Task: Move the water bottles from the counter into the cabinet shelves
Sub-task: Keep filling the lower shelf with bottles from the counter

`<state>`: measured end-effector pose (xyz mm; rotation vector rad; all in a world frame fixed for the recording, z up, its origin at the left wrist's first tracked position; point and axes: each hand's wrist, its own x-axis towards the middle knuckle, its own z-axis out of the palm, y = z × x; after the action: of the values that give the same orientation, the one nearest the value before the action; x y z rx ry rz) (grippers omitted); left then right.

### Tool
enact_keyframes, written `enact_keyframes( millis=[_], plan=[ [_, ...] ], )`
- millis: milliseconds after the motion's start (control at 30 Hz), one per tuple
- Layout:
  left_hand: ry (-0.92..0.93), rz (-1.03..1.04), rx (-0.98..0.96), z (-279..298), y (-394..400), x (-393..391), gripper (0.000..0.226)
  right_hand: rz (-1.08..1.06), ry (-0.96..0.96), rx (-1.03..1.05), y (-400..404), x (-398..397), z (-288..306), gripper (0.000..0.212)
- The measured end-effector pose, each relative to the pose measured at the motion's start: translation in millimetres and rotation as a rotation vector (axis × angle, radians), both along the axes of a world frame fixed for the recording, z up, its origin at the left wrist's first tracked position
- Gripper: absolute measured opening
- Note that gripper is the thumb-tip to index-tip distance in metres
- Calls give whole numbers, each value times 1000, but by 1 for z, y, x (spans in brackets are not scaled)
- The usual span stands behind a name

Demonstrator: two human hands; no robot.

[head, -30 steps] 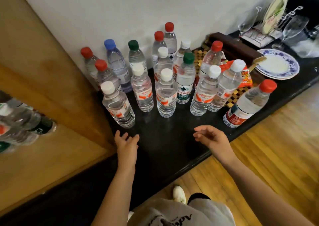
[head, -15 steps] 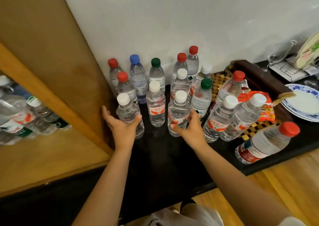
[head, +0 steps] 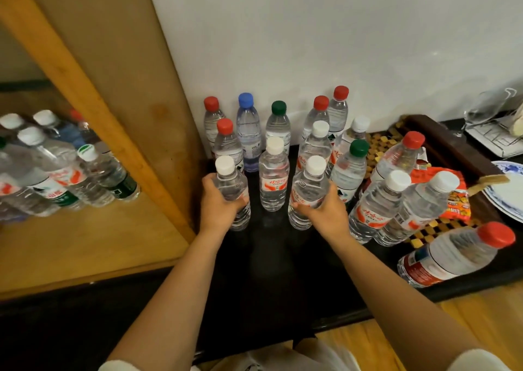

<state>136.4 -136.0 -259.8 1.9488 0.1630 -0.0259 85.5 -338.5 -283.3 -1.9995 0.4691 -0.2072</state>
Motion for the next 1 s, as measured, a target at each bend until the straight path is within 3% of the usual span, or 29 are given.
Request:
enact_keyframes(
  millis=[267, 600, 1000],
  plan=[
    [0, -140, 77, -8, 22, -48, 78, 104, 68, -44, 15, -33, -2, 79],
    [31, -311, 70, -5, 78, -114, 75, 290, 108, 41, 96, -86, 4, 75],
    [37, -209, 38, -5, 193, -130, 67, 360, 70, 64, 197, -92, 9, 73]
  ],
)
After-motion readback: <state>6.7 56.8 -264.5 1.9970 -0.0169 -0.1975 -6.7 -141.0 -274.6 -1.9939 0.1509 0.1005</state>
